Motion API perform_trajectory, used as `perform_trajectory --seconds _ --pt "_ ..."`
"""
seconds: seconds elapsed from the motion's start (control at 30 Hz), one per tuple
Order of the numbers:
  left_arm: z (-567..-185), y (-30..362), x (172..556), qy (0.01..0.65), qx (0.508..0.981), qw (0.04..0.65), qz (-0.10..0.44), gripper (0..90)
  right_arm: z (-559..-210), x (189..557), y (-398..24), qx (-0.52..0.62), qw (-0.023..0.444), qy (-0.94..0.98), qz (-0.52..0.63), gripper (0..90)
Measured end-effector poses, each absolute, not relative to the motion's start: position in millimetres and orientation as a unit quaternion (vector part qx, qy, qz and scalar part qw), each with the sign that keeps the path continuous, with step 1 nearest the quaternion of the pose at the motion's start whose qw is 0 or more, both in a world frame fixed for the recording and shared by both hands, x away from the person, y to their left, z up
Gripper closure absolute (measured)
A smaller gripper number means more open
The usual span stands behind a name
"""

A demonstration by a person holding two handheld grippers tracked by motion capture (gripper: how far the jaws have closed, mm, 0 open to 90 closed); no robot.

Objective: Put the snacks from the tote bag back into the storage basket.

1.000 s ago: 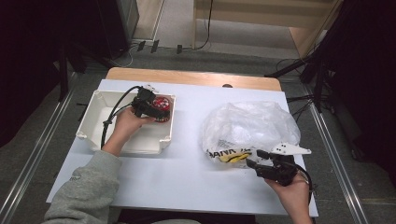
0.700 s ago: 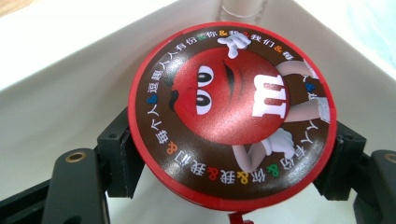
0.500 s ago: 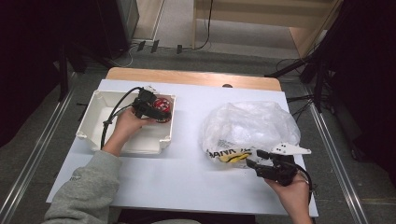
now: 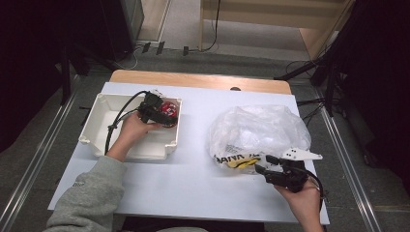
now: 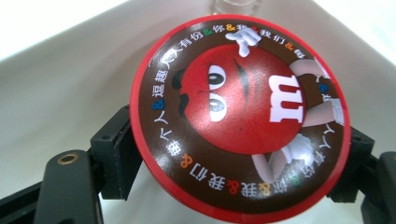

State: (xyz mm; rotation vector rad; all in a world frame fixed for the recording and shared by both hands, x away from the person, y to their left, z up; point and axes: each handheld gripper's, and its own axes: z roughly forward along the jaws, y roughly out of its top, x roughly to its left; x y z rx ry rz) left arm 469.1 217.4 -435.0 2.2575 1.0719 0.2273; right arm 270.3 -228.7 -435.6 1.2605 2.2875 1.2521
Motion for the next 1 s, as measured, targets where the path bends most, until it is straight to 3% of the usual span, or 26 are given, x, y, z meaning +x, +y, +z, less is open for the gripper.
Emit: perform_trajectory --seconds 0.47,0.7,1.0 --pt "-433.2 217.9 468.2 0.403 0.861 0.302 0.071 21.2 -435.7 270.4 -229.0 0.432 0.122 0.784 0.429 42.0" --pt "-431.7 219.1 468.8 0.406 0.857 0.314 0.049 14.8 -435.5 270.5 -228.9 0.431 0.121 0.785 0.428 42.0" --pt "-426.7 221.8 466.7 0.399 0.860 0.315 0.046 13.2 -435.2 270.7 -228.8 0.430 0.121 0.786 0.427 42.0"
